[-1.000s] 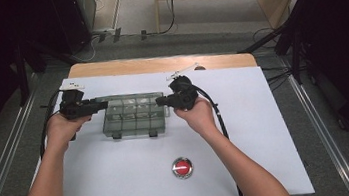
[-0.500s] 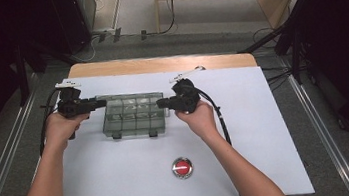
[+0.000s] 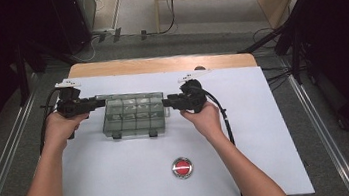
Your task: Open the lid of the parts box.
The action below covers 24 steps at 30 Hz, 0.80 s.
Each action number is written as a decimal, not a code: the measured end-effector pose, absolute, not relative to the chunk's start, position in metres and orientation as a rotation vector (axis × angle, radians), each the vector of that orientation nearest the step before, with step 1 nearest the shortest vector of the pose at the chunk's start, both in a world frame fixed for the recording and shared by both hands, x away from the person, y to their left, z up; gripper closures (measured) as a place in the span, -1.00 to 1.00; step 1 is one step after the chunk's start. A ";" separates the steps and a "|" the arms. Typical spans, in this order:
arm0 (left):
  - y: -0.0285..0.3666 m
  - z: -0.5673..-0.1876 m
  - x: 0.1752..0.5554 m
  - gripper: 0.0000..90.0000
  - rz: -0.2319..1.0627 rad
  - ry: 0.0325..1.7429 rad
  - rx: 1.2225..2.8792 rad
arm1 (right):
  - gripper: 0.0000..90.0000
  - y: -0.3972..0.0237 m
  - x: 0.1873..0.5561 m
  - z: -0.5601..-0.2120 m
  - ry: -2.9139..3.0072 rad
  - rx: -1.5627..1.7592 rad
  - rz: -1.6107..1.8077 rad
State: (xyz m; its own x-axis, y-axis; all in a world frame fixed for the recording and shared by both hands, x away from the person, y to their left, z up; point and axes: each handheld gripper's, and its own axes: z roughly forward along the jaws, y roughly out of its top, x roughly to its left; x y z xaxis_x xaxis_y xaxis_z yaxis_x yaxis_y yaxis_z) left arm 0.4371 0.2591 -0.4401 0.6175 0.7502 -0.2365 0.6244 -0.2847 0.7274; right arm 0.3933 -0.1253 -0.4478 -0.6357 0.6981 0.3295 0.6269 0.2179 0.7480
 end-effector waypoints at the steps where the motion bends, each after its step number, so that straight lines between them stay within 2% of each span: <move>1: 0.259 -0.440 0.437 0.45 0.192 1.082 2.004 | 0.36 -0.126 0.395 -0.449 2.375 1.303 1.413; 4: 0.259 -0.440 0.438 0.45 0.190 1.079 2.001 | 0.27 -0.125 0.398 -0.451 2.338 1.288 1.414; 9: 0.258 -0.439 0.438 0.45 0.198 1.079 2.015 | 0.24 -0.120 0.403 -0.456 2.310 1.260 1.410; 24: 0.253 -0.435 0.442 0.44 0.212 1.073 2.014 | 0.30 -0.107 0.417 -0.460 2.275 1.225 1.384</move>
